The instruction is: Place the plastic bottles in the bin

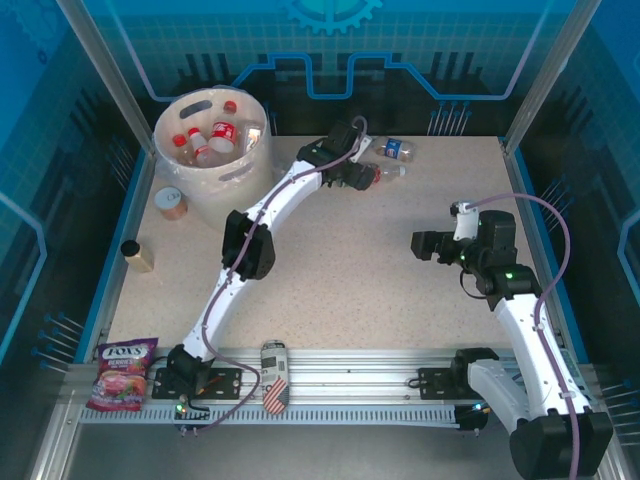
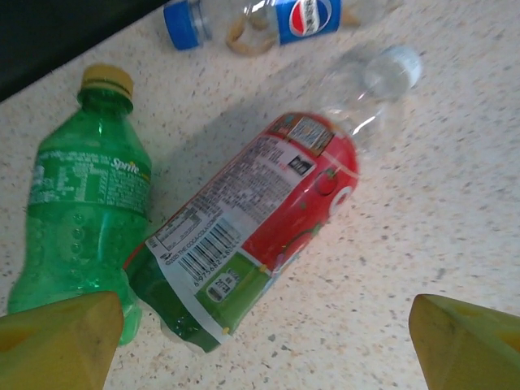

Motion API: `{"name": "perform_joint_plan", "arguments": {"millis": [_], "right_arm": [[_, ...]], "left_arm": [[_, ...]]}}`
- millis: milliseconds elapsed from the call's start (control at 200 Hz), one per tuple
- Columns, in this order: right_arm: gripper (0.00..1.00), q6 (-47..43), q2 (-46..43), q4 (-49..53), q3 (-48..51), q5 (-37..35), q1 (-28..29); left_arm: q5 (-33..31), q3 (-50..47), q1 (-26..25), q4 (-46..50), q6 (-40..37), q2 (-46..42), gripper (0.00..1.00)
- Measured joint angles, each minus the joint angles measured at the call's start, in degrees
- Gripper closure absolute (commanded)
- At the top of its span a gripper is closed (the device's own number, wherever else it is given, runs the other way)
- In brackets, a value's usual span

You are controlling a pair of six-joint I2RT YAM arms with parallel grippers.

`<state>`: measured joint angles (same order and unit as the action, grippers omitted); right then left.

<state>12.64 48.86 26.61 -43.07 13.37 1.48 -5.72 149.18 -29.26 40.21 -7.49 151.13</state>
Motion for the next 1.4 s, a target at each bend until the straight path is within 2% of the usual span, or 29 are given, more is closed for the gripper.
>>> {"name": "perform_joint_plan", "arguments": {"millis": [245,605,735,946,1081,1206,1316,1396], "right_arm": [[0.02,0.02,0.00,0.04,0.00,-0.02,0.00],[0.02,0.24,0.00,0.46,0.00,-0.04,0.00],[0.02,0.24,0.00,0.44,0.00,-0.24,0.02],[0.02,0.26,0.92,0.28,0.09,-0.50,0.09],[0.03,0.57,1.81,-0.74,0.72,-0.48,0.11],[0.03,1.25,2.69,-1.70,1.11,-0.44,0.11],[0.03,1.73,3.30,-2.38,1.14,-0.24,0.11],[0.03,1.88,3.37,-2.60,1.14,-0.24,0.13]], "left_arm": [[0.66,0.02,1.81,-0.26,1.33,2.91,0.07],[5.60,-1.66,1.20,-0.68,0.07,2.91,0.18],[7.76,-8.46,0.07,-1.36,-0.42,0.74,0.21],[13.70,-25.35,-3.48,-4.22,-0.70,-10.25,0.21],[16.68,-29.53,-5.09,-7.21,-0.61,-18.03,0.19],[15.76,-30.58,-4.72,-10.05,-0.57,-23.41,0.12],[13.14,-28.28,-3.30,-11.06,-0.11,-23.61,0.07],[11.17,-23.19,-1.62,-10.51,0.17,-20.37,0.05]]}}
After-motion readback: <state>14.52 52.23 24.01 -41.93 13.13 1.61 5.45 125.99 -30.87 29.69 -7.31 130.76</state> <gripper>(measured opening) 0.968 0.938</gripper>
